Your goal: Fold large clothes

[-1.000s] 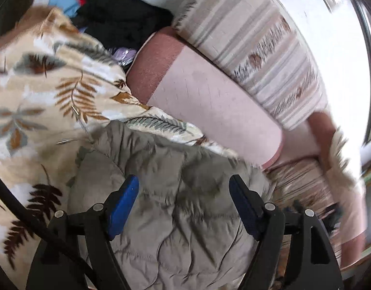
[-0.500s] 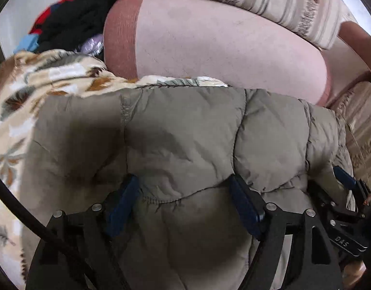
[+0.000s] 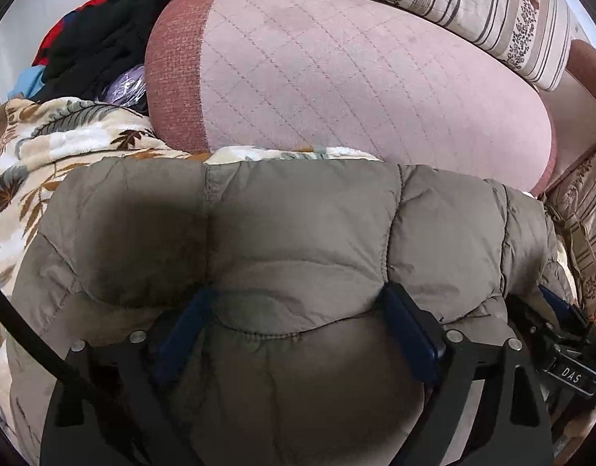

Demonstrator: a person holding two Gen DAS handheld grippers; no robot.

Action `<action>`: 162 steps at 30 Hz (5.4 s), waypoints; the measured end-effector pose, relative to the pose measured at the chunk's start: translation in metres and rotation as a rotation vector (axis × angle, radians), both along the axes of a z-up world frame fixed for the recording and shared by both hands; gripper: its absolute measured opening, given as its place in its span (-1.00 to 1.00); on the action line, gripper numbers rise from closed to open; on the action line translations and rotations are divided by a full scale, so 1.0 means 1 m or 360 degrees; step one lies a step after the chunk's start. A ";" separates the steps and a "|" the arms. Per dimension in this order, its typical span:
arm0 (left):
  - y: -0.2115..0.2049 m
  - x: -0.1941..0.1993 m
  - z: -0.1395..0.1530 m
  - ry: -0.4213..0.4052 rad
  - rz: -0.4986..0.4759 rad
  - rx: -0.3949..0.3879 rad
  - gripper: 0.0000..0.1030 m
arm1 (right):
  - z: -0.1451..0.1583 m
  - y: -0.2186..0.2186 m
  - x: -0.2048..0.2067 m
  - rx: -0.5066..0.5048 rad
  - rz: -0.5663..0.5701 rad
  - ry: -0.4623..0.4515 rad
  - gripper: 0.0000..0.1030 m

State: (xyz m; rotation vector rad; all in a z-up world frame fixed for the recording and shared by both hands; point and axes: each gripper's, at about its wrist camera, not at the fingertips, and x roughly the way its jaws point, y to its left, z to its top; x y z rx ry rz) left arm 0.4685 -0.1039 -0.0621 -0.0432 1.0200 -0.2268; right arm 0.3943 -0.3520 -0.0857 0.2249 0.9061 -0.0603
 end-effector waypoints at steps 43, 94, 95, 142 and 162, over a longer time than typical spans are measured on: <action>0.186 -0.249 0.055 -0.0104 0.0440 0.0090 0.78 | 0.036 -0.004 -0.288 -0.0089 -0.0282 -0.0013 0.98; 0.121 -0.416 0.068 -0.0267 0.0290 0.0278 0.78 | 0.047 0.127 -0.369 -0.0170 -0.0022 -0.0071 0.98; 0.121 -0.415 0.067 -0.0260 0.0289 0.0278 0.78 | 0.045 0.126 -0.368 -0.0167 -0.0026 -0.0064 0.98; 0.211 -0.123 -0.034 0.0263 -0.0103 -0.0905 0.78 | -0.020 -0.111 -0.151 0.0649 -0.0179 0.0178 1.00; 0.154 -0.140 -0.021 0.0374 -0.0088 -0.0543 0.61 | -0.037 -0.100 -0.157 0.1019 -0.0044 0.0135 0.38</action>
